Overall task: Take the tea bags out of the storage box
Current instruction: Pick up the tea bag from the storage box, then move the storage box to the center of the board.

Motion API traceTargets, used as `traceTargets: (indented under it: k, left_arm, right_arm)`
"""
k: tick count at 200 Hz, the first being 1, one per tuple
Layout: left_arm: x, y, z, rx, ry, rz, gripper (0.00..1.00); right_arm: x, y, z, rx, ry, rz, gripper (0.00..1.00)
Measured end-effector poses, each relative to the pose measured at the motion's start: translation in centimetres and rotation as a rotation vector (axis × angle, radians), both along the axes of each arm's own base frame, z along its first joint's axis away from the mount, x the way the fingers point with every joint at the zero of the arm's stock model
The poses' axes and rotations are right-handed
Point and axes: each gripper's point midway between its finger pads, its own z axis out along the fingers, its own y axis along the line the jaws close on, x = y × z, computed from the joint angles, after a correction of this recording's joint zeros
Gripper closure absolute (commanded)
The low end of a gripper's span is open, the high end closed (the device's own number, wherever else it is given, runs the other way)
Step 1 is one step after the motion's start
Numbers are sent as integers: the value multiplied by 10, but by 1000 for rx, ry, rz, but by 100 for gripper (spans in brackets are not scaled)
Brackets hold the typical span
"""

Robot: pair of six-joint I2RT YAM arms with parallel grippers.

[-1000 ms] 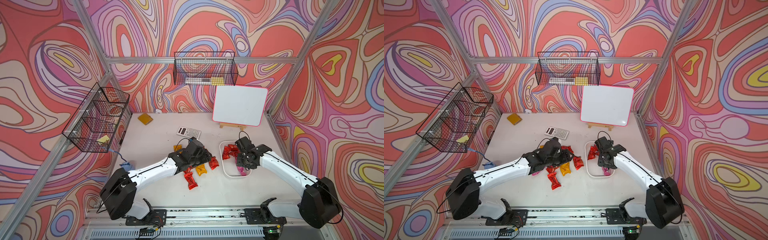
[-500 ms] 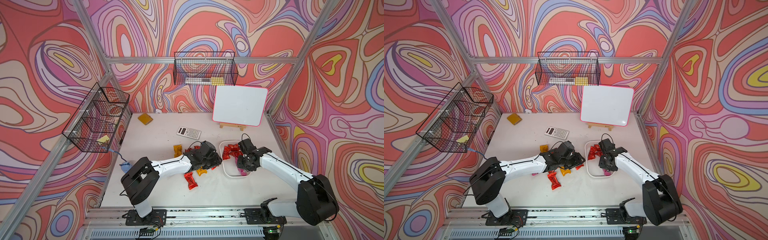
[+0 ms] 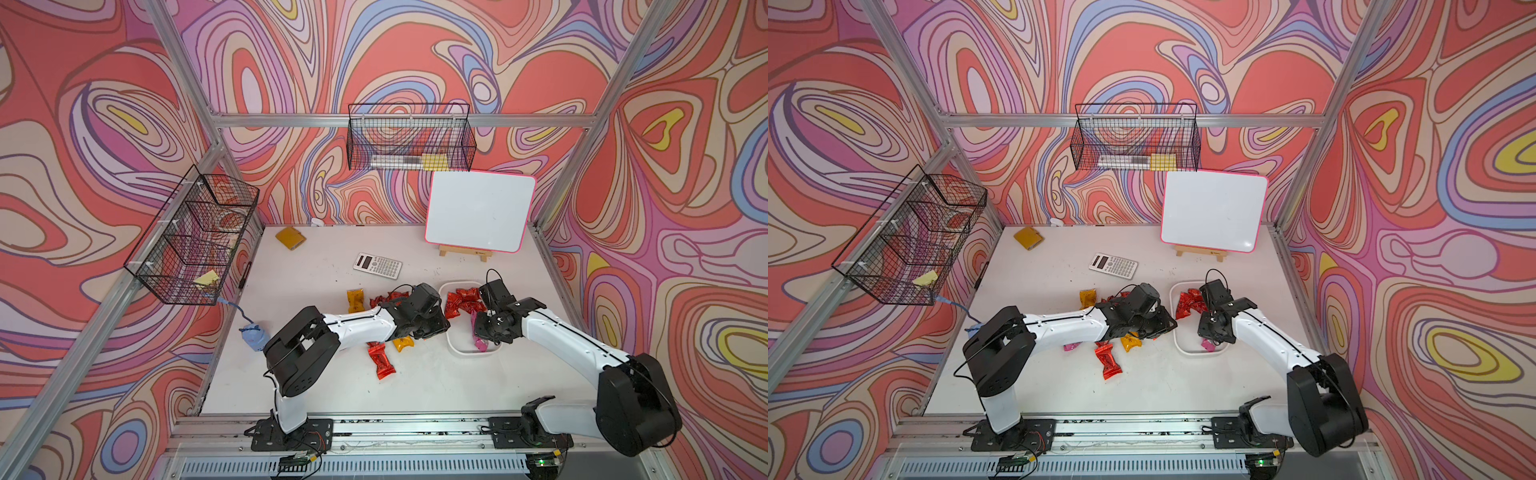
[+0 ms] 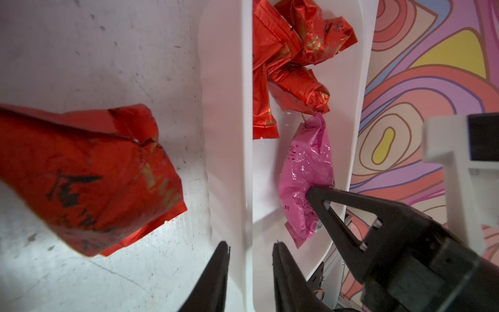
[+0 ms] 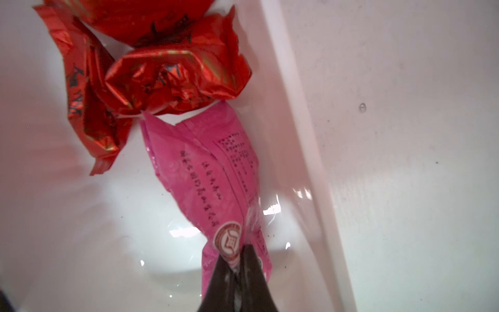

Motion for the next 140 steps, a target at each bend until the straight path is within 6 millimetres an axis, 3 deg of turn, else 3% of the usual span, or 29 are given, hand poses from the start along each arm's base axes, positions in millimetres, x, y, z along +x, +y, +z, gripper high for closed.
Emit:
traceTargets:
  k: [48, 88, 140]
  left_arm:
    - [13, -18, 3, 19, -36, -45, 88]
    - [19, -28, 7, 45, -71, -82, 89]
    - [25, -43, -10, 80, -80, -122, 88]
  right_arm:
    - [-10, 1, 27, 57, -63, -15, 93]
    - [-20, -4, 51, 61, -98, -29, 93]
    - [-28, -10, 83, 66, -156, -35, 93]
